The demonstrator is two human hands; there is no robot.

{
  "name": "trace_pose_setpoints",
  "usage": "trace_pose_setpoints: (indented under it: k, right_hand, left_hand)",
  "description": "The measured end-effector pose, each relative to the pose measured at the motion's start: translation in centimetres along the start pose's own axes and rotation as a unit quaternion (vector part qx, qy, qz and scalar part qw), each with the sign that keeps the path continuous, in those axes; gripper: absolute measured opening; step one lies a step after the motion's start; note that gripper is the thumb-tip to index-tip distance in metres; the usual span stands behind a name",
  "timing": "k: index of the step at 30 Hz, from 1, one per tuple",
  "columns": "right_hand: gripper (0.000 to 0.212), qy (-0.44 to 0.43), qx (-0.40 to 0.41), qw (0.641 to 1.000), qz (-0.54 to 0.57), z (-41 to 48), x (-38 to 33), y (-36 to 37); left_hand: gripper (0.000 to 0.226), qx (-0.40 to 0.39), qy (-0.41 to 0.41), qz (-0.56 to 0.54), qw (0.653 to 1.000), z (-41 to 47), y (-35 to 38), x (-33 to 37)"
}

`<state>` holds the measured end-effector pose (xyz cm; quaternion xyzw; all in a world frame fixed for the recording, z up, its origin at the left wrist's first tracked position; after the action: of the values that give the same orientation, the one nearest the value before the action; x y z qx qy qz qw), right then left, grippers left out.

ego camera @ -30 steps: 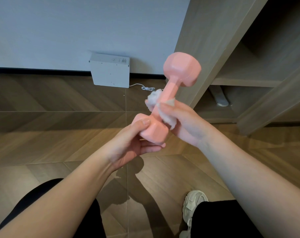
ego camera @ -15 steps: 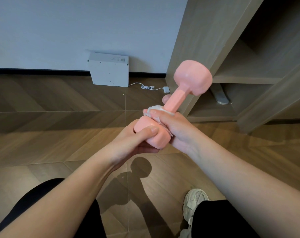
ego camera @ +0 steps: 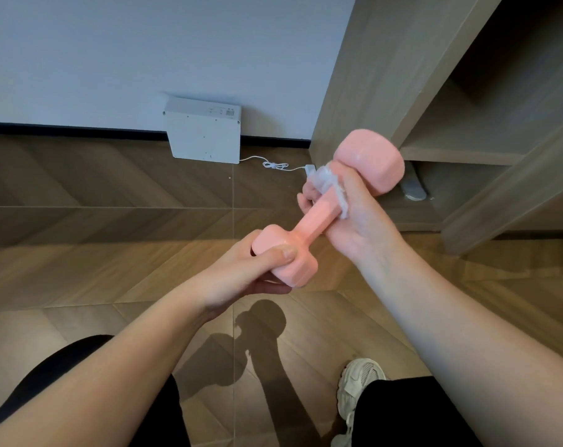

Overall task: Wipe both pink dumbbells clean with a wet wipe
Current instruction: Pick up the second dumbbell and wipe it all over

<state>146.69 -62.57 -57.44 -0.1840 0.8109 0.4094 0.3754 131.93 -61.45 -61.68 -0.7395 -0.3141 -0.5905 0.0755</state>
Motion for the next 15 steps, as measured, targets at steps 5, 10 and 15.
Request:
trace_pose_setpoints:
  k: [5, 10, 15]
  right_hand:
    - [0.022, 0.007, 0.012, 0.999, 0.047, 0.0, 0.2, 0.0]
    - [0.025, 0.012, 0.005, 0.999, 0.037, -0.1, -0.1, 0.8]
    - [0.026, 0.033, 0.051, 0.995, 0.084, -0.4, 0.2, 0.8]
  left_hand:
    - [0.073, 0.008, -0.016, -0.086, 0.996, 0.2, 0.0, -0.5]
    - [0.085, 0.036, -0.022, -0.256, 0.966, 0.1, 0.8, -0.2]
    - [0.063, 0.130, 0.091, -0.081, 0.984, -0.5, -0.6, 1.7]
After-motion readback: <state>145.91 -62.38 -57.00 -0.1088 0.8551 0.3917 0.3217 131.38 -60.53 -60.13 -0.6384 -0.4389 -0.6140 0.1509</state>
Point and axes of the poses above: each hand's wrist, its own z-axis towards the middle knuckle, its own y-axis out of the palm, x = y × z, the point moved 6 cm from there along z, towards the middle knuckle, and after that the axes turned 1 degree about x, right-handed, at the moved point
